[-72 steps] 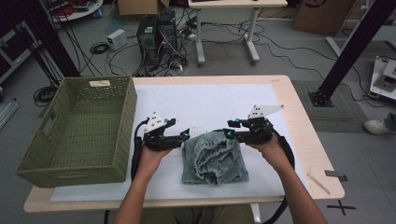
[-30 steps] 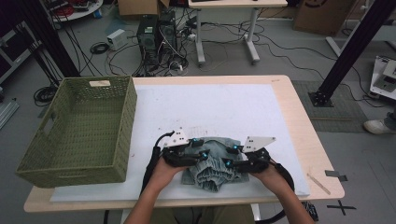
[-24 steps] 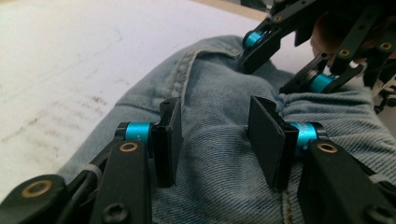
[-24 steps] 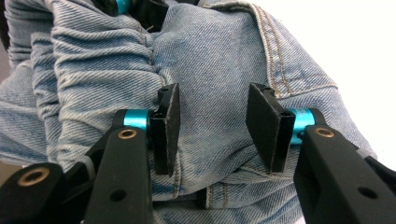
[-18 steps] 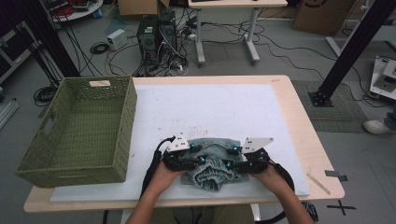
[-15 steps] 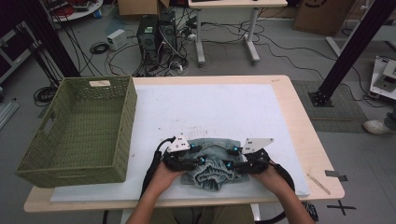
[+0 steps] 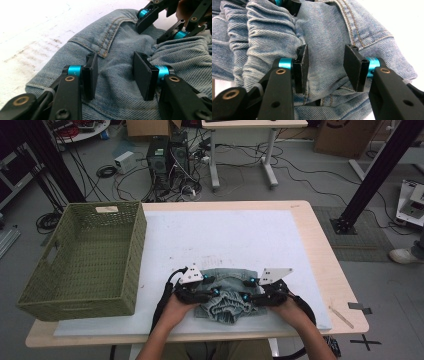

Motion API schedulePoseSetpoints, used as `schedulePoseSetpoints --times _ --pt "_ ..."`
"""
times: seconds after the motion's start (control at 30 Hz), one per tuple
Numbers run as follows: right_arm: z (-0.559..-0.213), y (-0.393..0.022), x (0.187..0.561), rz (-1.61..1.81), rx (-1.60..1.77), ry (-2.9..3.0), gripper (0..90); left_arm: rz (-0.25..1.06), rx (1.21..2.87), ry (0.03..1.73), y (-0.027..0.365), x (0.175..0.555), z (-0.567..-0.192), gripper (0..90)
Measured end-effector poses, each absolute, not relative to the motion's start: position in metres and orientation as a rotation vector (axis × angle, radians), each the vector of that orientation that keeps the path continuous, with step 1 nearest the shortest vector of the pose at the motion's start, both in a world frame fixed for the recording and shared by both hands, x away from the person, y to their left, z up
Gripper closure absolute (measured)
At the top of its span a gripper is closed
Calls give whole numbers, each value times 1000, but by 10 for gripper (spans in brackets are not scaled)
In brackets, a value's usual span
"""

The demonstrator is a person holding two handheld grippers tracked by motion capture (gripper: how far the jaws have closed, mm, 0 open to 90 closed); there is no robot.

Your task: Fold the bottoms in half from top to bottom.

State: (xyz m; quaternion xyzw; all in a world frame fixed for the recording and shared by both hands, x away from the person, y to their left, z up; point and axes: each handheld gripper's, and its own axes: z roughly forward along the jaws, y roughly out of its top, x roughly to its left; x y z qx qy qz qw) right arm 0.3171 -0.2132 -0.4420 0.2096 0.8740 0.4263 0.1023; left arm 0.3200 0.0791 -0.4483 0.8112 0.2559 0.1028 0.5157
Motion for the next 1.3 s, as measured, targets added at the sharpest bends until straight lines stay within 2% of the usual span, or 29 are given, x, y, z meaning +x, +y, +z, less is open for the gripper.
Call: schedulePoseSetpoints --times 0.1,0.2,0.23,0.33,0.4,0.57,0.93,1.13,1.2,1.3 --pt "-441 -212 315 1256 613 2565 559 244 1917 639 81 320 -448 530" --pt "-436 -213 314 1283 628 2545 527 279 1865 677 83 320 -444 439" --pt "-434 -214 314 1297 636 2527 490 290 1845 684 85 320 -441 408" --pt "-423 -216 314 1357 673 2474 376 341 1808 697 88 320 -435 401" --pt "-416 -218 313 1391 684 2434 356 354 1805 710 89 321 -433 396" --pt "-417 -218 319 1334 721 2440 338 344 1845 736 89 323 -438 396" --pt "-434 -213 322 1154 692 2547 369 337 1928 766 86 324 -448 424" --pt "-436 -213 321 1161 689 2534 368 344 1916 770 87 324 -447 428" --pt "-433 -217 319 1222 708 2505 356 346 1881 777 89 324 -444 408" --pt "-425 -224 317 1323 743 2432 292 378 1820 764 94 321 -436 373"
